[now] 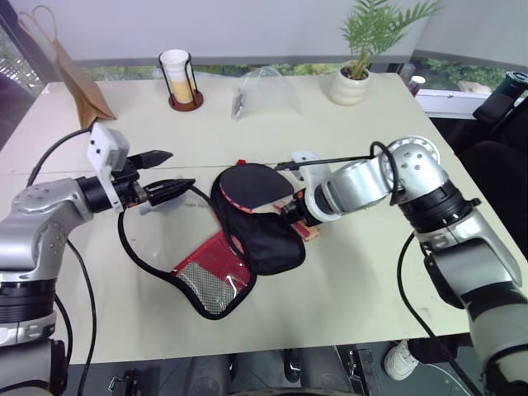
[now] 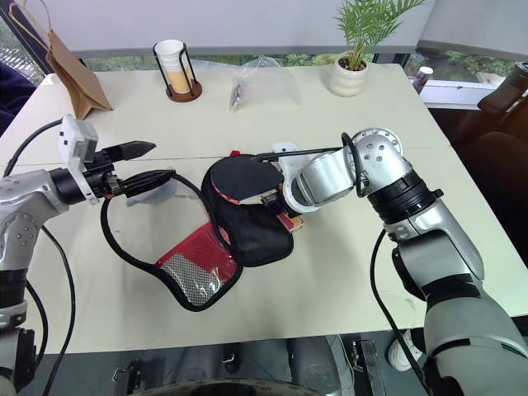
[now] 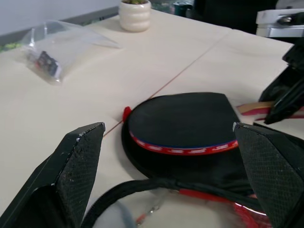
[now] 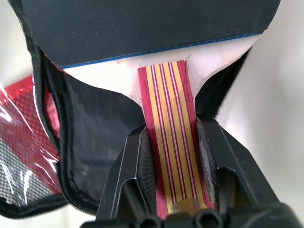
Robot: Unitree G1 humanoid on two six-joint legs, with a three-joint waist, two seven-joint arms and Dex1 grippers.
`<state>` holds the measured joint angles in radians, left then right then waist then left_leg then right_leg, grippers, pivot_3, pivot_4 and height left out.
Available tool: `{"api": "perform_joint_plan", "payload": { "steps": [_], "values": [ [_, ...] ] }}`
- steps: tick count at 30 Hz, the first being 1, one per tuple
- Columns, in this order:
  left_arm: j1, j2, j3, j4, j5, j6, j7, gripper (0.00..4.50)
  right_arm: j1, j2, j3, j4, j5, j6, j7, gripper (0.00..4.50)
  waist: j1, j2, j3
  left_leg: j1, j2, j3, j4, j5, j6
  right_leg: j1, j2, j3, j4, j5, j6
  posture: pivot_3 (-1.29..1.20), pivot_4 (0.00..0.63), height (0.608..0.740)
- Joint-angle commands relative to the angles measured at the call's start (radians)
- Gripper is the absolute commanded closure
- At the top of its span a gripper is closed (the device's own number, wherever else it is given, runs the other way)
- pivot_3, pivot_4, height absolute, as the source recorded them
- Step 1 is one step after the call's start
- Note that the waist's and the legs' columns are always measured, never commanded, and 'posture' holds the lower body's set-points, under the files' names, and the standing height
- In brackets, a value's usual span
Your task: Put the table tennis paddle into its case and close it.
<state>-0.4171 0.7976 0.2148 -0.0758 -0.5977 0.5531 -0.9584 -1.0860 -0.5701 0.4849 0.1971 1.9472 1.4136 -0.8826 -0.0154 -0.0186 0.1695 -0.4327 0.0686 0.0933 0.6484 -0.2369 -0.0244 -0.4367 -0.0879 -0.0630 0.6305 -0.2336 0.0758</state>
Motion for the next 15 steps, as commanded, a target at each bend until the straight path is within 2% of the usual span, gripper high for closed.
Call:
{"api": "perform_joint_plan", "payload": {
  "steps": [1, 6, 11, 13, 15],
  "values": [
    [-0.024, 0.010, 0.011, -0.003, 0.005, -0.013, -0.007, 0.00, -0.024, 0.009, -0.021, -0.034, 0.025, -0.010, 0.004, 2.59, 0.000, 0.000, 0.000, -0.001, 0.000, 0.000, 0.000, 0.000, 0.000, -0.001, 0.000, 0.000, 0.000, 0.000, 0.000, 0.00, 0.150, 0.740],
    [-0.034, 0.014, 0.004, 0.005, 0.010, -0.012, -0.014, 0.00, -0.049, 0.023, -0.008, -0.033, 0.025, 0.003, 0.039, 0.18, 0.000, 0.000, 0.000, -0.003, 0.000, 0.000, 0.000, 0.000, 0.000, -0.003, 0.000, 0.000, 0.000, 0.000, 0.000, 0.00, 0.150, 0.740],
    [-0.037, 0.019, 0.005, 0.013, 0.014, -0.013, -0.021, 0.00, -0.098, -0.019, -0.004, -0.092, 0.002, 0.023, 0.120, 0.08, -0.001, 0.000, 0.000, -0.006, 0.000, -0.001, 0.001, 0.000, 0.000, -0.005, 0.000, 0.000, 0.001, 0.000, 0.000, 0.00, 0.150, 0.740],
    [-0.028, 0.019, 0.011, 0.002, 0.012, -0.009, -0.021, 0.00, -0.093, -0.048, -0.061, -0.167, -0.128, 0.032, 0.249, 0.08, 0.000, 0.000, 0.000, -0.008, 0.000, -0.002, 0.002, 0.000, 0.000, -0.006, 0.000, -0.001, 0.000, 0.000, 0.000, 0.00, 0.150, 0.740],
    [-0.017, 0.017, 0.014, -0.014, 0.008, -0.003, -0.017, 0.00, -0.068, -0.122, -0.101, -0.276, -0.356, -0.031, 0.481, 0.08, 0.006, 0.000, 0.000, -0.010, 0.000, -0.002, 0.002, 0.000, 0.000, -0.007, 0.000, -0.001, 0.000, 0.000, 0.000, 0.00, 0.150, 0.740]
  ]
}}
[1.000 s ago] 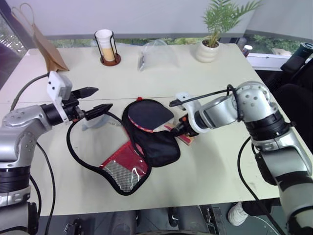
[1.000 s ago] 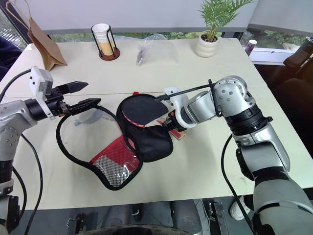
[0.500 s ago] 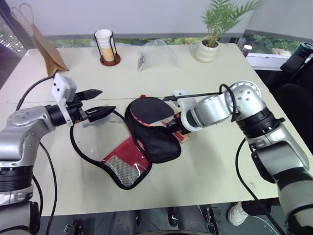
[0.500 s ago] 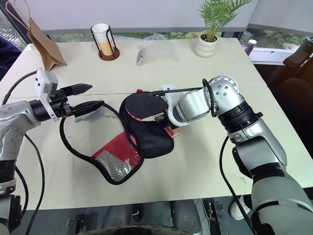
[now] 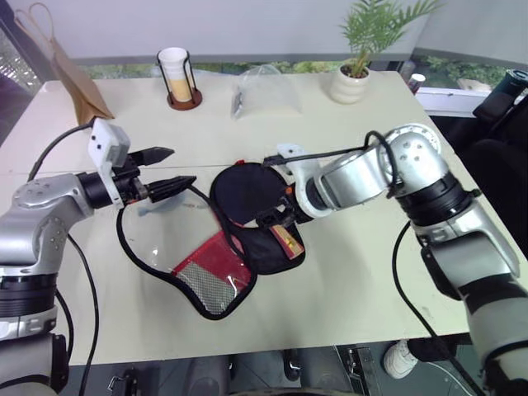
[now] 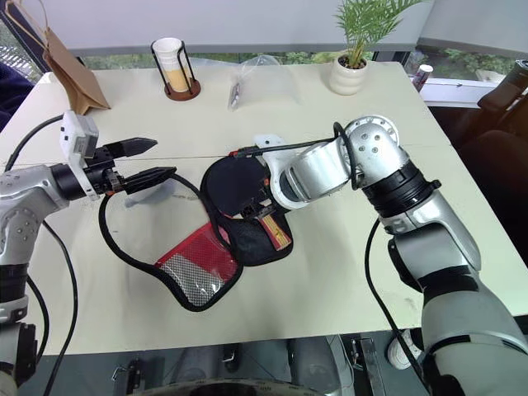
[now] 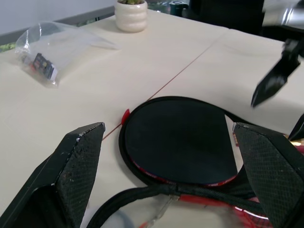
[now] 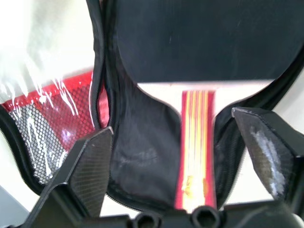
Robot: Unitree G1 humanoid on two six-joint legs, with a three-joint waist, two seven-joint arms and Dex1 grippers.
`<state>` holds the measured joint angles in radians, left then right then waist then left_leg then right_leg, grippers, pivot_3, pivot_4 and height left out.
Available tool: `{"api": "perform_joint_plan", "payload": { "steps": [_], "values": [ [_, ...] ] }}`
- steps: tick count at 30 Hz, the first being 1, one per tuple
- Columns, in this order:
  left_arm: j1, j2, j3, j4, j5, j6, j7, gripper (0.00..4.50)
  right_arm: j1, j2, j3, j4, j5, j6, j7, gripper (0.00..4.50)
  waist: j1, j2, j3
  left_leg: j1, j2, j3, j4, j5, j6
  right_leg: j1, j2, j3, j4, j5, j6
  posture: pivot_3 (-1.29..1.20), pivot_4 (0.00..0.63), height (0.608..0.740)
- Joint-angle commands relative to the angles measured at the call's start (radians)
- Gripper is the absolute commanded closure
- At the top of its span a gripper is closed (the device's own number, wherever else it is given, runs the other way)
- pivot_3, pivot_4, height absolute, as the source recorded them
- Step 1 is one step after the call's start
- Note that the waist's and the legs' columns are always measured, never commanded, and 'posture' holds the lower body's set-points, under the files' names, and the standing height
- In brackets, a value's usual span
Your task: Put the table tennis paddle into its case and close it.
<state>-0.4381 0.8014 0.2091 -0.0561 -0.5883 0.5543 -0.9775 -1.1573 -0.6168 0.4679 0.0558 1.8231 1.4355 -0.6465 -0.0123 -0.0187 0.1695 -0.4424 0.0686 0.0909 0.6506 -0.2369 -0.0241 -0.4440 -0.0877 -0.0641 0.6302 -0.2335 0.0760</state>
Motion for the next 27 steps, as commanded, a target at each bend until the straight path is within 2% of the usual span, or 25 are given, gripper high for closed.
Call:
{"api": "perform_joint_plan", "payload": {
  "steps": [1, 5, 8, 10, 14, 19, 27],
  "values": [
    [0.010, 0.017, 0.021, -0.041, -0.005, 0.002, 0.000, 0.00, 0.028, -0.113, -0.103, -0.160, -0.323, -0.105, 0.358, 0.08, 0.005, 0.000, 0.000, -0.001, 0.000, 0.000, 0.000, 0.000, 0.000, 0.000, 0.000, 0.000, 0.000, 0.000, 0.000, 0.00, 0.150, 0.740],
    [0.051, 0.060, 0.044, -0.065, -0.009, 0.007, -0.033, 0.00, 0.153, -0.273, -0.107, -0.220, -0.656, -0.358, 0.842, 0.08, 0.003, -0.001, 0.000, -0.001, -0.001, 0.000, 0.001, -0.001, 0.001, 0.001, 0.000, -0.001, -0.002, 0.000, 0.000, 0.00, 0.150, 0.740],
    [0.092, 0.127, 0.085, -0.067, -0.006, -0.005, -0.073, 0.00, 0.253, -0.341, -0.108, -0.191, -0.858, -0.541, 1.100, 0.08, -0.002, -0.001, 0.000, 0.000, 0.000, 0.000, 0.001, -0.001, 0.001, 0.000, 0.000, -0.001, -0.001, 0.000, 0.000, 0.00, 0.150, 0.740],
    [0.117, 0.174, 0.118, -0.048, 0.003, -0.022, -0.098, 0.00, 0.305, -0.350, -0.109, -0.163, -0.974, -0.643, 1.207, 0.08, -0.008, 0.000, 0.000, 0.000, 0.000, 0.000, 0.000, -0.001, 0.001, 0.000, 0.001, -0.001, 0.000, 0.000, 0.000, 0.00, 0.150, 0.740],
    [0.172, 0.266, 0.214, 0.062, 0.023, -0.068, -0.164, 0.00, 0.381, -0.309, -0.141, -0.135, -1.091, -0.760, 1.359, 0.08, -0.008, 0.000, 0.000, 0.002, 0.001, 0.000, 0.000, -0.001, 0.001, -0.001, 0.002, 0.000, 0.001, 0.000, 0.000, 0.00, 0.150, 0.740],
    [0.251, 0.337, 0.282, 0.236, 0.092, -0.239, -0.272, 0.00, 0.406, -0.224, -0.192, -0.148, -1.148, -0.797, 1.440, 0.08, -0.002, 0.001, 0.000, 0.001, 0.002, 0.002, 0.000, -0.001, 0.001, -0.001, 0.002, 0.000, 0.001, 0.000, 0.000, 0.00, 0.150, 0.740],
    [0.357, 0.396, 0.240, 0.500, 0.227, -0.620, -0.487, 0.00, 0.426, -0.233, -0.242, -0.228, -1.170, -0.770, 1.636, 0.08, 0.002, 0.001, 0.000, 0.001, 0.001, 0.005, 0.001, -0.001, 0.000, -0.001, -0.001, 0.000, -0.001, -0.002, -0.004, 0.00, 0.150, 0.740]
  ]
}}
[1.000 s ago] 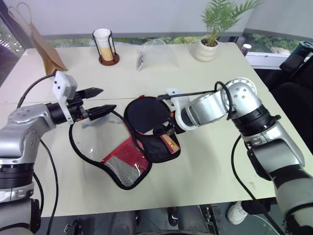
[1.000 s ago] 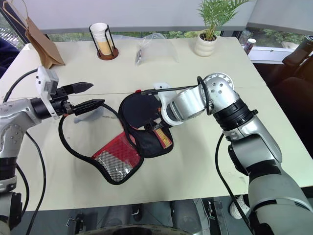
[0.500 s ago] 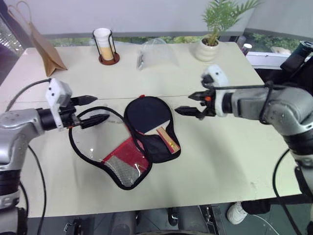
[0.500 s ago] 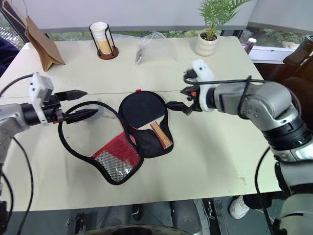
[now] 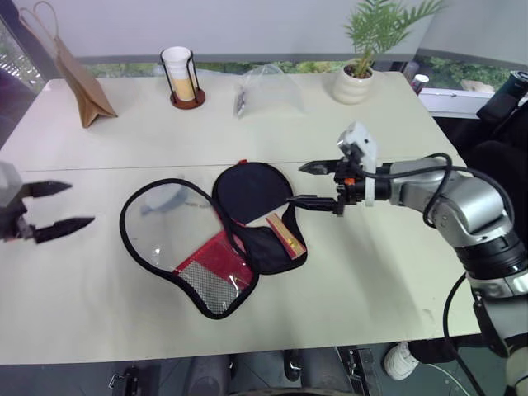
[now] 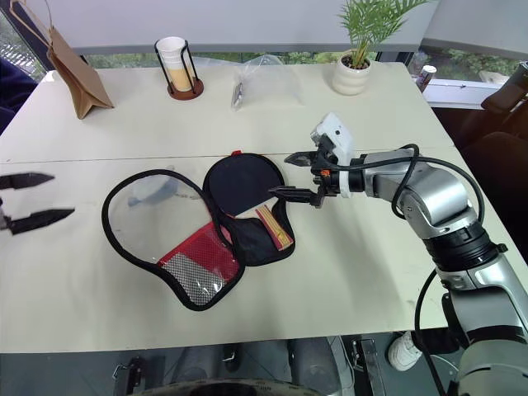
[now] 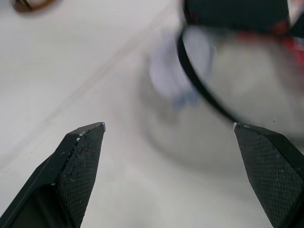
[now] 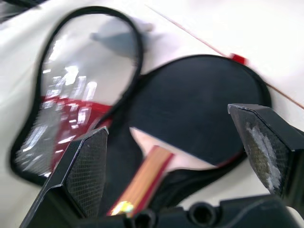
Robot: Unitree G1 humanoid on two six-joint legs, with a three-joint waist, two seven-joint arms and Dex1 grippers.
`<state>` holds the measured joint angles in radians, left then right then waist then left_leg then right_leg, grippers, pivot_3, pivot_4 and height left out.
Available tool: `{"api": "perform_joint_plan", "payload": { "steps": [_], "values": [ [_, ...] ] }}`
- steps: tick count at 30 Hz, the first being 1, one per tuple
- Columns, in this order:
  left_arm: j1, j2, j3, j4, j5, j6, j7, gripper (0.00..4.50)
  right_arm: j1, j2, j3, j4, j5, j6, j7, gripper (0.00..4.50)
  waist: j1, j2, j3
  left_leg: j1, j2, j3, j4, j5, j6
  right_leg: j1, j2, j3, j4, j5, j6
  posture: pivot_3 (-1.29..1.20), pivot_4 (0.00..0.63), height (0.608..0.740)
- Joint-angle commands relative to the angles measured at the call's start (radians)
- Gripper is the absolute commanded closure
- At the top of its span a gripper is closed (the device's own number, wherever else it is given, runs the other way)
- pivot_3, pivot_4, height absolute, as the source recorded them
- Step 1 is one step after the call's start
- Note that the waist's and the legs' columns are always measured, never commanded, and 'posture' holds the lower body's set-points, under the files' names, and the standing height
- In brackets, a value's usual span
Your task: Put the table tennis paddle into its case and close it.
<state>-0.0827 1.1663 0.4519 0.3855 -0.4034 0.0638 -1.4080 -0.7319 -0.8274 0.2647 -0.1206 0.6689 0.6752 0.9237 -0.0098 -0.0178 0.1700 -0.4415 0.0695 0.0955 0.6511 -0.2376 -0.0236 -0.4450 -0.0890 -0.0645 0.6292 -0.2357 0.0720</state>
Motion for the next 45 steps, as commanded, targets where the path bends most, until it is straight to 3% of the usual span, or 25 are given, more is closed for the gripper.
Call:
{"api": "perform_joint_plan", "payload": {
  "steps": [1, 10, 17, 24, 33, 37, 45],
  "values": [
    [-0.005, 0.020, -0.020, 0.085, 0.058, -0.178, -0.061, 0.00, 0.004, -0.028, -0.042, -0.061, -0.022, -0.016, 0.090, 0.08, 0.000, 0.000, 0.000, 0.000, 0.000, 0.000, 0.000, 0.000, 0.000, 0.000, 0.000, 0.000, 0.000, 0.000, 0.000, 0.00, 0.150, 0.740],
    [-0.170, -0.185, -0.186, 0.233, 0.152, -0.474, -0.006, 0.00, 0.019, -0.052, -0.116, -0.136, -0.004, 0.010, 0.219, 0.08, 0.001, 0.000, -0.001, 0.000, 0.000, 0.001, 0.002, 0.000, 0.000, 0.000, 0.000, 0.000, 0.002, 0.003, 0.003, 0.00, 0.150, 0.740],
    [-0.269, -0.383, -0.290, 0.239, 0.181, -0.603, 0.076, 0.00, 0.015, -0.075, -0.156, -0.166, -0.023, 0.051, 0.209, 0.08, 0.000, -0.001, -0.001, 0.000, 0.000, 0.001, 0.004, 0.000, 0.000, 0.001, 0.000, 0.000, 0.004, 0.003, 0.004, 0.00, 0.150, 0.740],
    [-0.352, -0.503, -0.349, 0.044, 0.103, -0.415, 0.120, 0.00, 0.037, -0.080, -0.200, -0.204, -0.027, 0.089, 0.172, 0.08, 0.008, -0.001, -0.001, -0.001, 0.000, 0.000, 0.012, -0.001, 0.002, 0.003, 0.000, 0.000, 0.006, 0.003, 0.004, 0.00, 0.150, 0.740],
    [-0.513, -0.604, -0.434, -0.050, 0.024, 0.008, 0.145, 0.00, 0.022, -0.084, -0.278, -0.178, -0.053, 0.112, 0.083, 0.08, 0.021, -0.001, -0.001, -0.001, 0.000, -0.001, 0.014, -0.001, 0.003, 0.004, 0.001, 0.001, 0.006, 0.004, 0.006, 0.00, 0.150, 0.740],
    [-0.566, -0.648, -0.465, -0.022, 0.047, 0.063, 0.165, 0.00, 0.035, -0.087, -0.320, -0.180, -0.074, 0.114, 0.027, 0.08, 0.021, -0.001, -0.001, -0.001, 0.000, -0.002, 0.014, -0.001, 0.003, 0.004, 0.002, 0.001, 0.006, 0.004, 0.006, 0.00, 0.150, 0.740],
    [-0.573, -0.709, -0.550, 0.020, 0.153, 0.009, 0.212, 0.00, 0.053, -0.101, -0.383, -0.192, -0.073, 0.137, -0.029, 0.08, 0.021, -0.001, -0.001, -0.001, 0.000, -0.002, 0.014, -0.001, 0.003, 0.004, 0.002, 0.001, 0.006, 0.004, 0.006, 0.00, 0.150, 0.740]
  ]
}}
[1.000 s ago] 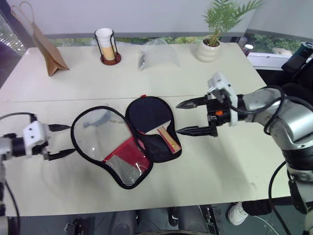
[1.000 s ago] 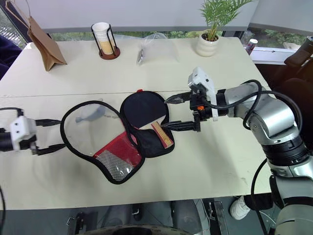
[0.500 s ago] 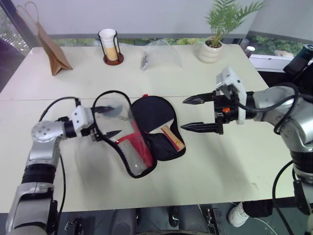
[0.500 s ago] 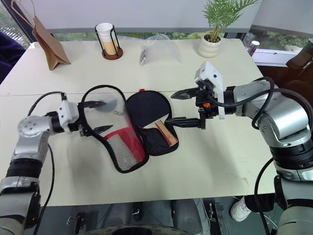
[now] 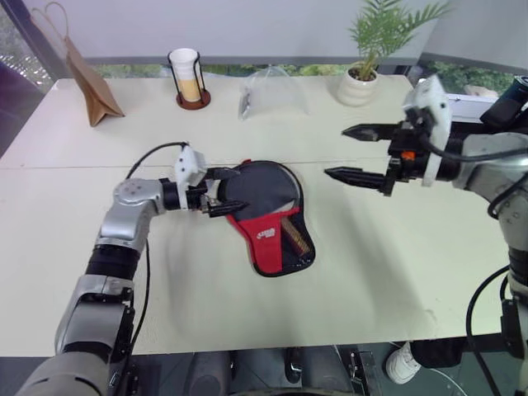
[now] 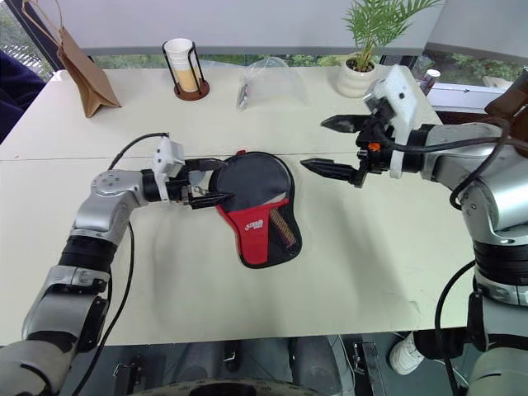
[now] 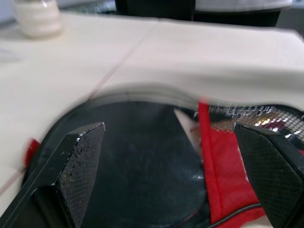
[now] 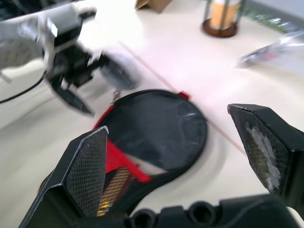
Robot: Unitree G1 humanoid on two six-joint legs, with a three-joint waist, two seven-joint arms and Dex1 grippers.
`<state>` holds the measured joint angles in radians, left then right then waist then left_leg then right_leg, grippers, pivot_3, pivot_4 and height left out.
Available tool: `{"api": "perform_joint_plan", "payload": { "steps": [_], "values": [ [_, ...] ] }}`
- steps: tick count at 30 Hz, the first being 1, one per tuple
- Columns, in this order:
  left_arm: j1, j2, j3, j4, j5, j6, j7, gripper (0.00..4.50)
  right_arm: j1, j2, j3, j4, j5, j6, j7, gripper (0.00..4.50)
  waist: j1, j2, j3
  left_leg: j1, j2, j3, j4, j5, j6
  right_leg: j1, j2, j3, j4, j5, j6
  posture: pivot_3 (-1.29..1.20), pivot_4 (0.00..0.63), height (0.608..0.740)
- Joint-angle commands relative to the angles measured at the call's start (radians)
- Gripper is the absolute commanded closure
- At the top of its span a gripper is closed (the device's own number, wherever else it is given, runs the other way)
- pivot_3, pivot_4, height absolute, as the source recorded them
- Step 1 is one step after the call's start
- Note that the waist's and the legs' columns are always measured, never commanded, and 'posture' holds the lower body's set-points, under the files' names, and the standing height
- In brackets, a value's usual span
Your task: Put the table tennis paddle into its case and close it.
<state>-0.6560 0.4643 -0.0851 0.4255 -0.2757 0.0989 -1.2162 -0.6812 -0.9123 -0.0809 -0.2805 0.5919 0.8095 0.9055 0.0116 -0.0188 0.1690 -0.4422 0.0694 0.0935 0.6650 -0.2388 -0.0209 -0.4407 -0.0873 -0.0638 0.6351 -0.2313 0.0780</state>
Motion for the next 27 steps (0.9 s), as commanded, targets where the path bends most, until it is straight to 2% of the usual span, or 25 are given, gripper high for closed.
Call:
{"api": "perform_joint_plan", "payload": {
  "steps": [1, 5, 9, 12, 15, 21, 27],
  "values": [
    [0.012, -0.008, -0.018, -0.031, 0.033, -0.028, 0.026, 0.00, 0.011, -0.017, -0.032, -0.044, 0.004, 0.005, -0.009, 0.08, 0.000, 0.000, 0.000, 0.000, 0.000, 0.000, 0.000, 0.000, 0.000, 0.000, 0.000, 0.000, 0.000, 0.000, 0.000, 0.00, 0.150, 0.740],
    [0.038, 0.036, 0.019, -0.126, -0.005, 0.052, 0.027, 0.00, 0.036, 0.004, -0.004, -0.084, 0.016, 0.025, -0.017, 0.08, -0.004, 0.000, 0.000, 0.000, 0.000, -0.001, 0.000, 0.000, 0.000, 0.000, 0.000, 0.000, 0.000, 0.000, 0.000, 0.00, 0.150, 0.740],
    [0.066, 0.155, 0.105, -0.245, -0.089, 0.164, -0.008, 0.00, 0.045, 0.061, 0.066, -0.073, -0.023, 0.027, -0.056, 0.08, -0.011, 0.000, 0.000, 0.000, 0.000, -0.002, 0.000, 0.000, 0.000, 0.000, 0.001, 0.000, 0.000, 0.000, 0.000, 0.00, 0.150, 0.740],
    [0.112, 0.247, 0.175, -0.301, -0.130, 0.219, -0.019, 0.00, 0.010, 0.124, 0.107, 0.002, 0.003, 0.146, -0.097, 0.08, -0.012, 0.001, -0.001, 0.000, 0.000, -0.003, 0.000, 0.000, 0.000, 0.000, 0.001, 0.000, 0.000, 0.000, 0.000, 0.00, 0.150, 0.740],
    [0.175, 0.308, 0.239, -0.351, -0.156, 0.252, 0.008, 0.00, 0.006, 0.122, 0.194, 0.062, 0.001, 0.257, -0.060, 0.08, -0.019, 0.001, -0.001, 0.000, 0.000, -0.003, 0.000, 0.000, 0.000, 0.000, 0.000, 0.000, 0.000, 0.000, 0.000, 0.00, 0.150, 0.740],
    [0.247, 0.338, 0.326, -0.412, -0.183, 0.291, 0.094, 0.00, 0.004, 0.138, 0.263, 0.136, 0.006, 0.357, -0.024, 0.08, -0.020, 0.001, -0.001, 0.000, 0.000, -0.003, 0.000, 0.000, 0.000, 0.001, 0.000, 0.000, 0.000, 0.000, -0.001, 0.00, 0.150, 0.740],
    [0.328, 0.344, 0.371, -0.491, -0.205, 0.317, 0.150, 0.00, 0.009, 0.198, 0.280, 0.174, 0.033, 0.464, -0.032, 0.08, -0.024, 0.001, -0.001, 0.000, 0.000, -0.003, 0.000, 0.000, 0.000, 0.000, 0.000, 0.000, 0.001, 0.000, 0.000, 0.00, 0.150, 0.740]
  ]
}}
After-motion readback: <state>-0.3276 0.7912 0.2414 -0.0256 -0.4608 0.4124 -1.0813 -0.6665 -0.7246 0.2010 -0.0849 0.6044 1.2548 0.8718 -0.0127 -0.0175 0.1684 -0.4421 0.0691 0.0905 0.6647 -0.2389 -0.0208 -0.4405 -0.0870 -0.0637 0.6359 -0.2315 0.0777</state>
